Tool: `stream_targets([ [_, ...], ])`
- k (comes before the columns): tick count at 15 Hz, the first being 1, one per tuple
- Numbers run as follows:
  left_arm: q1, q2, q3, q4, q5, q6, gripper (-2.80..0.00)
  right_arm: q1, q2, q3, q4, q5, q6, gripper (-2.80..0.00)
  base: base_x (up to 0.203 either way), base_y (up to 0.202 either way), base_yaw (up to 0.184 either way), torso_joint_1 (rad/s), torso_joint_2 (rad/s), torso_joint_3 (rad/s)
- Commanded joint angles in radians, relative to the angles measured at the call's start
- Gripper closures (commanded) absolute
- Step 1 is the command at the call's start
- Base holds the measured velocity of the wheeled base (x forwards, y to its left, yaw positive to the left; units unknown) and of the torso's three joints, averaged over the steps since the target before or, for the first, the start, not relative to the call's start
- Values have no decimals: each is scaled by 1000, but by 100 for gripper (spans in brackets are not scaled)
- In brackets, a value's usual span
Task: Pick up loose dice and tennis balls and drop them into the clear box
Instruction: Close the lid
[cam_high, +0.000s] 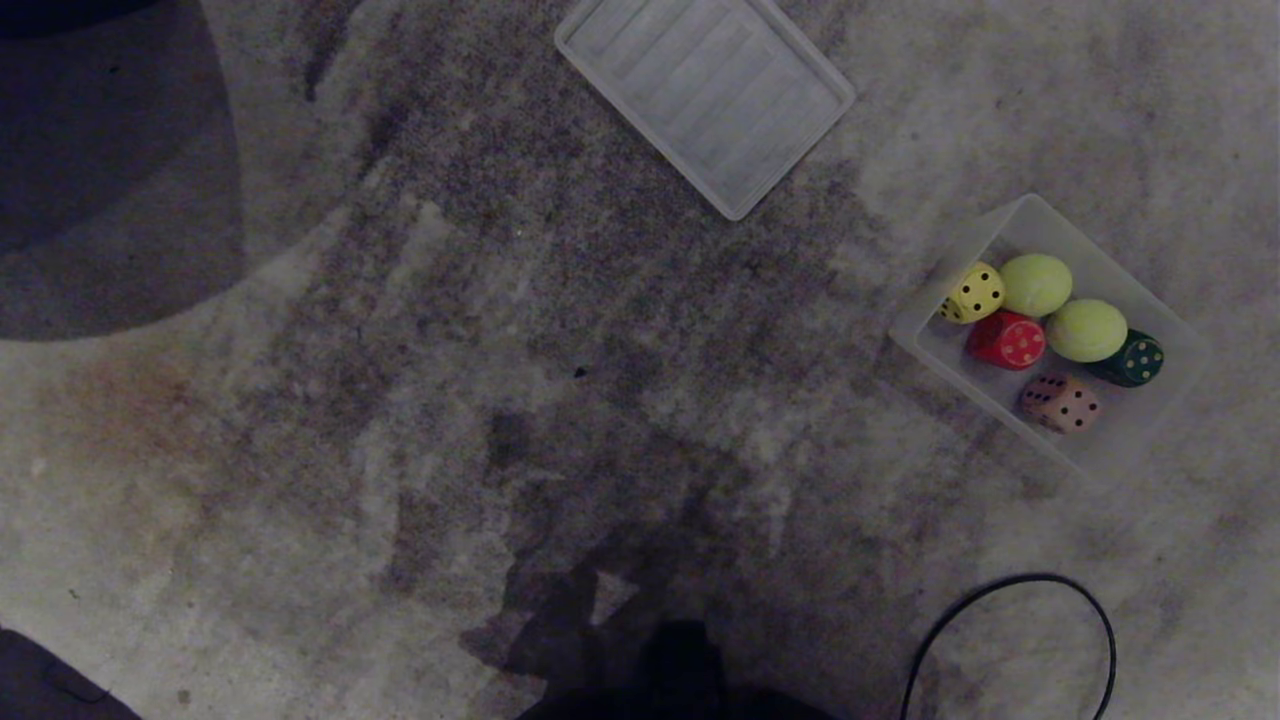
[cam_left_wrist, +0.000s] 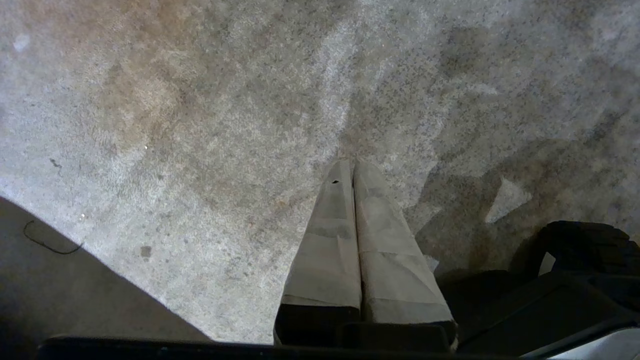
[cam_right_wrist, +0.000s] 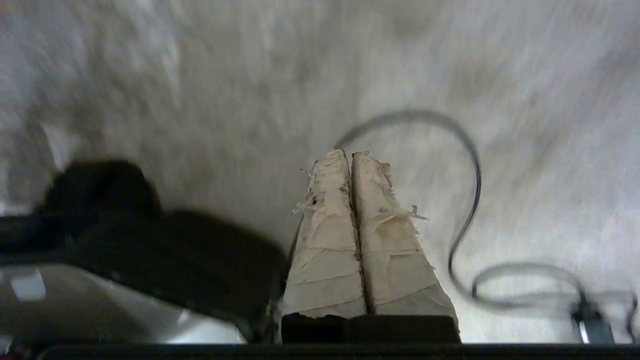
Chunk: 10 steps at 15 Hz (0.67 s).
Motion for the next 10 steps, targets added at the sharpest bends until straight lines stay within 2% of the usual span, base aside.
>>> stream_targets([
  [1,-1,1,2,0,1,-1,0,-4,-105,1,-1,0,-1,0,0,0,0,0,0,0],
  [10,0,1,2,0,1,-1,0,-5,-101,1,-2,1,0,0,0,0,0,0,0,0],
])
